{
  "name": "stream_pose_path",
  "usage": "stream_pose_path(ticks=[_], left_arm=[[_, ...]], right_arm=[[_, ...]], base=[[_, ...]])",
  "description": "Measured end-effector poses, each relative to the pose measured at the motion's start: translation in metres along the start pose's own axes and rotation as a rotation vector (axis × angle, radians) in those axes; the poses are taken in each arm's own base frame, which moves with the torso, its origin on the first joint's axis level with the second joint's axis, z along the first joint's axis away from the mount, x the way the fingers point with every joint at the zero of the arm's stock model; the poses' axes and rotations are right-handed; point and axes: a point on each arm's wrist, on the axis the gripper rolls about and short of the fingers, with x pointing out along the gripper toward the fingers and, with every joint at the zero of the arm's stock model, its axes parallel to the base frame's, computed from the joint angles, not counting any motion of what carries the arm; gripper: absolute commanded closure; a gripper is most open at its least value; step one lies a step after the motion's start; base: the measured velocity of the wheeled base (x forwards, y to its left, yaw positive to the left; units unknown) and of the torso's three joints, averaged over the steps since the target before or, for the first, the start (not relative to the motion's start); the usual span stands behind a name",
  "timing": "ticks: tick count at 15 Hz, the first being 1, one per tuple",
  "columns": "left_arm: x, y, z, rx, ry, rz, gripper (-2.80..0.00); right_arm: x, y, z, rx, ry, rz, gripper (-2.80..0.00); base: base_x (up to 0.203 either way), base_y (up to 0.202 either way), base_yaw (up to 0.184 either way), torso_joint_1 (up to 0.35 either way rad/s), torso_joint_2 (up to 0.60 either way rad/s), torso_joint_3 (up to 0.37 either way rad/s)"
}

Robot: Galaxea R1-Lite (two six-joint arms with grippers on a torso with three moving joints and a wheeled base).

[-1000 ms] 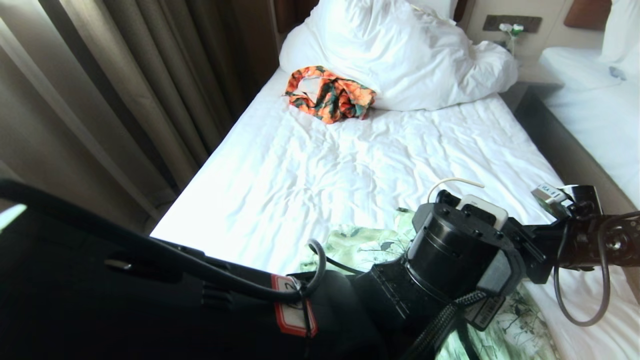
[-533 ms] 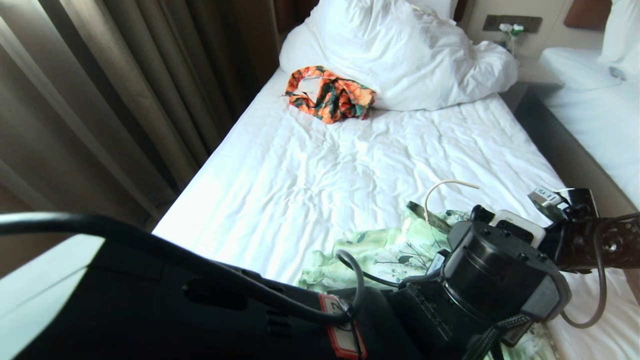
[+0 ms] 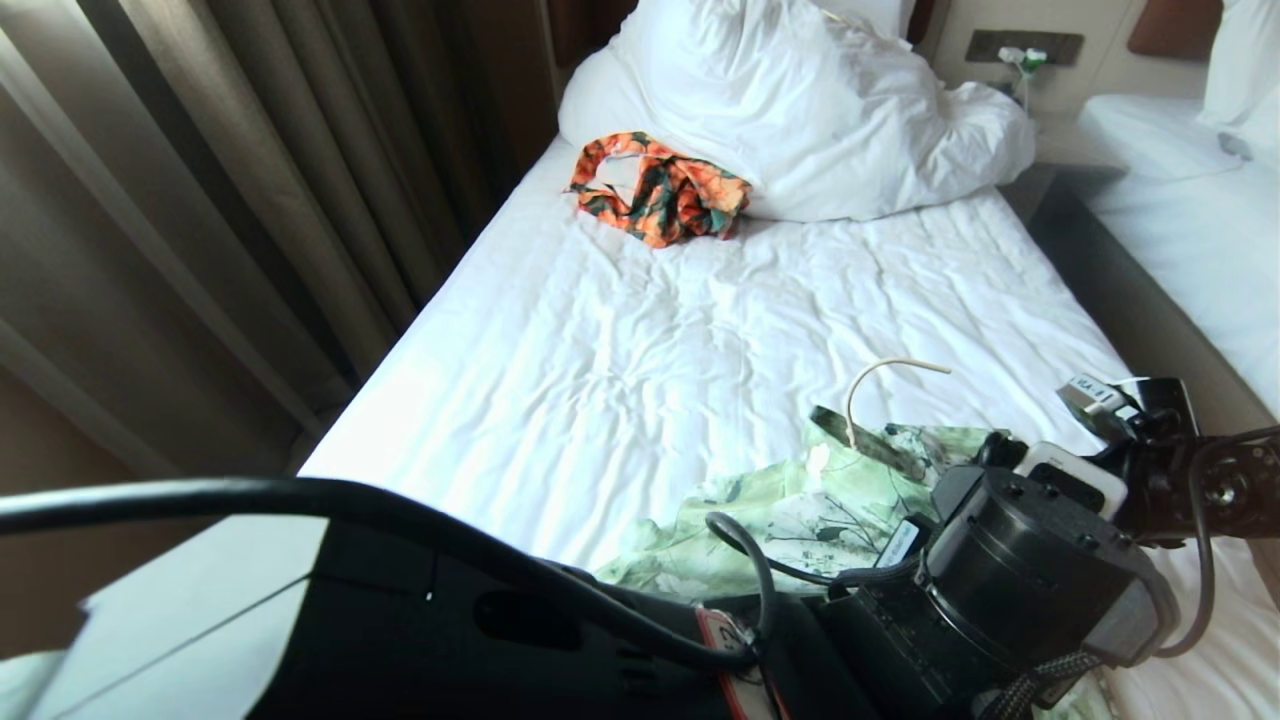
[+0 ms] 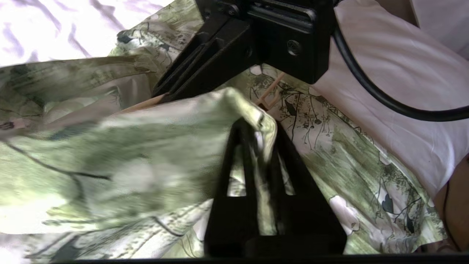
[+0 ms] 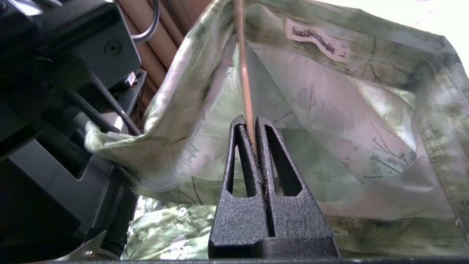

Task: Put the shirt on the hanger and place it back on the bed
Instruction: Hook one side of the shirt onto the hanger, then hook the other side of the shirt onto the hanger

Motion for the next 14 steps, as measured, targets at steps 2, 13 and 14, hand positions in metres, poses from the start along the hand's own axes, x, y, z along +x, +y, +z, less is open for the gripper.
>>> stream_pose_path(ticks=[2,13,14], left_arm=[[0.001,0.0,-0.001,0.001,0.002,-0.001,-2.8],[-0.049,0.015,-0.033,-0.001,0.12,0.085,0.0],[-0.056,0.018,-0.036,-0.011,0.116,0.091,0.0]], right_arm=[[0.0,-0.001,0.0,0.0,0.0,0.0,0.0],[-0.002,-0.003,-0.003,-0.002,-0.001,-0.006,0.0],[-0.001,-0.003,-0.003,-0.002,-0.001,-0.005,0.0]], base=[[0.0,0.0,0.0,0.0,0.0,0.0],[0.0,0.0,0.0,0.0,0.0,0.0],[0.0,0.0,0.0,0.0,0.0,0.0]])
